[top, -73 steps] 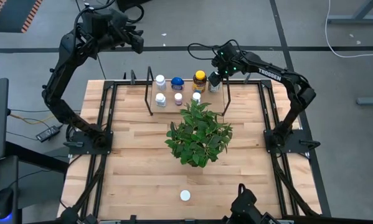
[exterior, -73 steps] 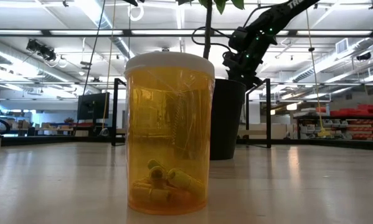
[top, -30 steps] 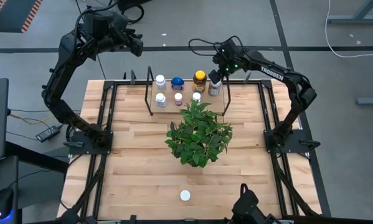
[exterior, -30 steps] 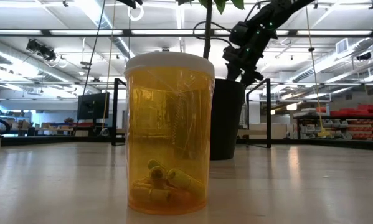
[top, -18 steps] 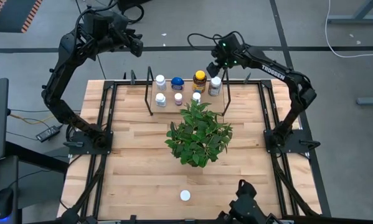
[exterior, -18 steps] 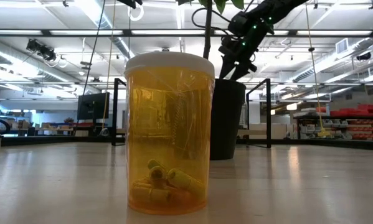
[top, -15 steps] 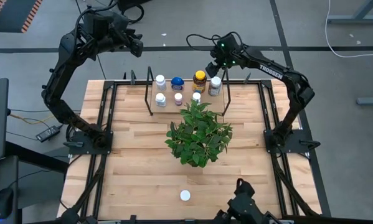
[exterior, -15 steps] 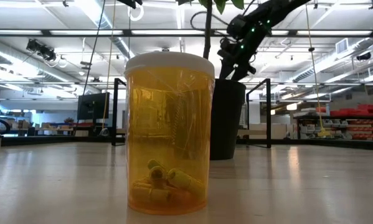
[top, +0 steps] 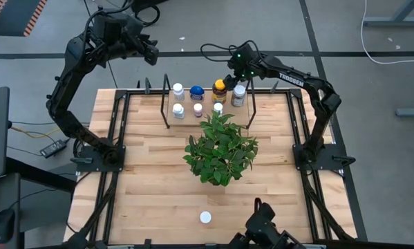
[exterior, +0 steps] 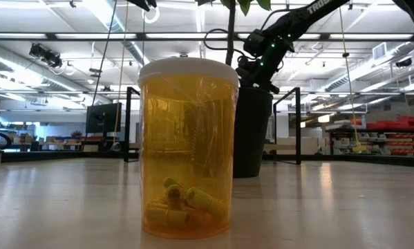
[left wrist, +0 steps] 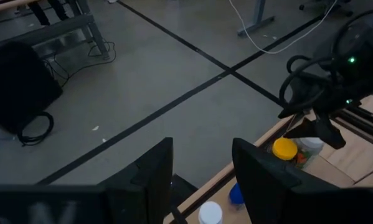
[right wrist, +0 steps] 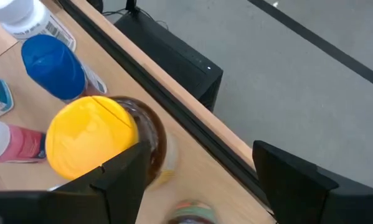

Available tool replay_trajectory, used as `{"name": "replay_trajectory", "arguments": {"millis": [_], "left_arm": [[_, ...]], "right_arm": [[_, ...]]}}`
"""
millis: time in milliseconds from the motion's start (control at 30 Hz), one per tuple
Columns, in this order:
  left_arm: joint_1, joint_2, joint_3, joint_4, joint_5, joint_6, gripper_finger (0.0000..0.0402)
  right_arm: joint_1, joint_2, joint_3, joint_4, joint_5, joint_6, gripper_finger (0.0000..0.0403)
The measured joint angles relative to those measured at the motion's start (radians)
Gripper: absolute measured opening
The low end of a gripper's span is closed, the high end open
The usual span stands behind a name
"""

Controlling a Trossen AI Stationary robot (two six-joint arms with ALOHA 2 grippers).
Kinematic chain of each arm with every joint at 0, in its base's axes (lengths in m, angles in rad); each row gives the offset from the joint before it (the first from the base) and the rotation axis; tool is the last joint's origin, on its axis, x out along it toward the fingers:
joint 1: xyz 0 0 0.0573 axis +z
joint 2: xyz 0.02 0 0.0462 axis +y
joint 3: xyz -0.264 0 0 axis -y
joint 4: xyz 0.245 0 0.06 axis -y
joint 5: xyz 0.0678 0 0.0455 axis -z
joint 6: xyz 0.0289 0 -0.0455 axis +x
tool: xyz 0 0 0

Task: Pick and place medicine bottles onto shelf by color
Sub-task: Adjust the yellow pill bottle on the shelf

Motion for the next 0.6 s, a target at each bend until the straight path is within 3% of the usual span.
{"name": "replay_trajectory", "arguments": {"millis": [167, 367, 600], "left_arm": [[0.000, 0.000, 0.000, -0.006, 0.000, 0.001, 0.0172], [0.000, 0.000, 0.000, -0.006, 0.000, 0.002, 0.0172], [0.000, 0.000, 0.000, -0.020, 0.000, -0.001, 0.0172]], "right_arm": [[0.003, 0.000, 0.000, 0.014, -0.063, -0.005, 0.0290], [0.006, -0.006, 0.011, -0.009, -0.035, -0.015, 0.0290], [-0.001, -0.010, 0.175, -0.193, -0.004, -0.060, 0.0289]]}}
